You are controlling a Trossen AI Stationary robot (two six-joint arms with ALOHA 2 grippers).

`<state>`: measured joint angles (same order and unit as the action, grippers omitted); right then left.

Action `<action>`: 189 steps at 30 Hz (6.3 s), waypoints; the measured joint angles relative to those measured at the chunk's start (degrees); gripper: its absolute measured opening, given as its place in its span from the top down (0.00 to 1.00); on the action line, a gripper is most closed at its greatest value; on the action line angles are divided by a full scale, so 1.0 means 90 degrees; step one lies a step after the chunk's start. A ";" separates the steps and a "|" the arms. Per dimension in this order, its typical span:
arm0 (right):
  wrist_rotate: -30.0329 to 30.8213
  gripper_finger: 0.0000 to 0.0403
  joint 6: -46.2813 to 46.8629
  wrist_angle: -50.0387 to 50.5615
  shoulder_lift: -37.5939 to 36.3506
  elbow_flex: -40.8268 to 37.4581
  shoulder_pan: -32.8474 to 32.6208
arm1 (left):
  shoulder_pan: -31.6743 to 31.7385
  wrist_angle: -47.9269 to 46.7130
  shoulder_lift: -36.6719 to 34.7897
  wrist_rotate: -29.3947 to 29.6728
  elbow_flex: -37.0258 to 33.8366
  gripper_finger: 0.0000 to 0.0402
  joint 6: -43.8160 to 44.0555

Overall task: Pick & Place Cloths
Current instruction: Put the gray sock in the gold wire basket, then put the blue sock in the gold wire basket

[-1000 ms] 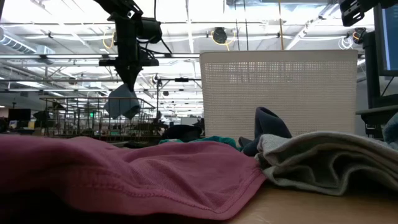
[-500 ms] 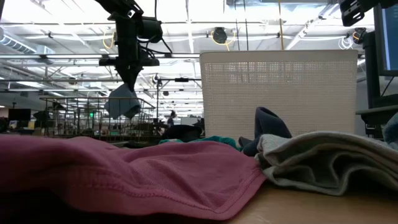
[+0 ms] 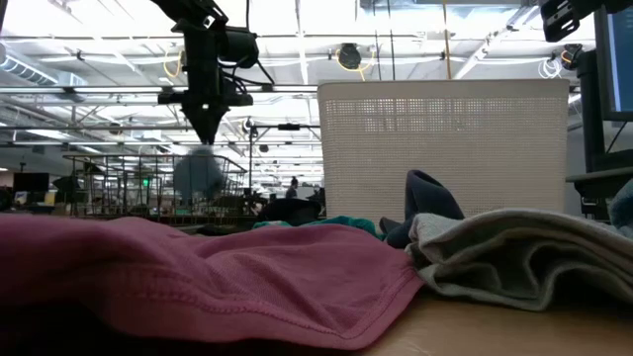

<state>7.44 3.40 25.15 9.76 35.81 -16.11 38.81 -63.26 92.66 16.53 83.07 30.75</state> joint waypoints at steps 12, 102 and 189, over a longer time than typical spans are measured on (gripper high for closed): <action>0.0000 0.99 0.0000 0.0000 0.0000 0.0000 0.0000 | 0.0000 0.0006 -0.0034 -0.0025 0.0000 0.61 -0.0263; 0.0000 0.99 0.0000 0.0000 0.0002 0.0000 0.0001 | -0.5472 0.2477 0.1783 -0.1093 0.0002 0.62 0.4176; 0.0000 0.99 0.0000 0.0000 0.0002 0.0000 0.0001 | -0.4981 0.2846 0.1876 -0.0934 -0.1409 0.99 0.4725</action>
<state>7.44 3.40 25.15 9.78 35.81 -16.10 -6.02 -37.65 109.55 8.12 70.39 73.28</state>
